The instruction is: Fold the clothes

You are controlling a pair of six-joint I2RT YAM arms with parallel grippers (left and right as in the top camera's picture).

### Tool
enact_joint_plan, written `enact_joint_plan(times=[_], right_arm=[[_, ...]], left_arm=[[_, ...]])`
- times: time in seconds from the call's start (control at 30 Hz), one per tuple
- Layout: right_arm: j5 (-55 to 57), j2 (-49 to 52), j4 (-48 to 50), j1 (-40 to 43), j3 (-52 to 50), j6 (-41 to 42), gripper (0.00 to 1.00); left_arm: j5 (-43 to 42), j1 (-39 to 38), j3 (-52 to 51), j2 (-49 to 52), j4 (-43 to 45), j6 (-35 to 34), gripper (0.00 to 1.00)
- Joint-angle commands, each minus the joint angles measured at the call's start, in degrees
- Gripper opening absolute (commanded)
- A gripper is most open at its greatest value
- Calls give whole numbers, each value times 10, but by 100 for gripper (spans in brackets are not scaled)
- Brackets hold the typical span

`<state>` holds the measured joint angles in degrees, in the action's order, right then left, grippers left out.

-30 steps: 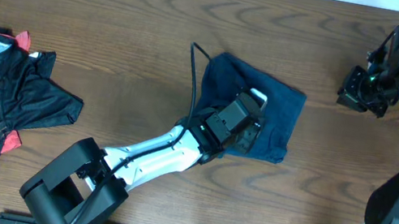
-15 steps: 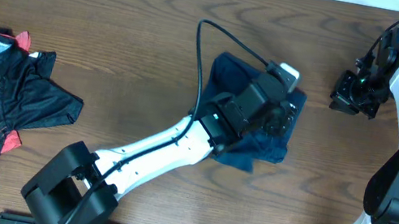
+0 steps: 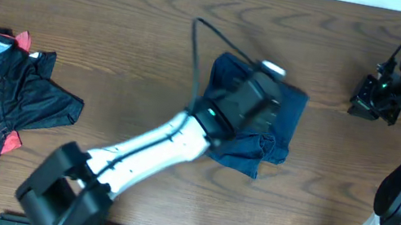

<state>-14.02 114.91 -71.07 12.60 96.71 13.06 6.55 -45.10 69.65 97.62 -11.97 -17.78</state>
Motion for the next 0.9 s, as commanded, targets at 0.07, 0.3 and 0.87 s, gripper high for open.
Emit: enact_joint_plan(times=[0.07,0.3,0.87], right_arm=[[0,1,-1,7,16,-9,1],[1,1,-8,4,19,-9,2],[1,1,-10,4,19,-11,1]], left_arm=[[-99,107,3,-30,-93,-60,85],[-180,166,-9,-21,-117,-63,86],[-210,187,-9,25,-234,-65,24]])
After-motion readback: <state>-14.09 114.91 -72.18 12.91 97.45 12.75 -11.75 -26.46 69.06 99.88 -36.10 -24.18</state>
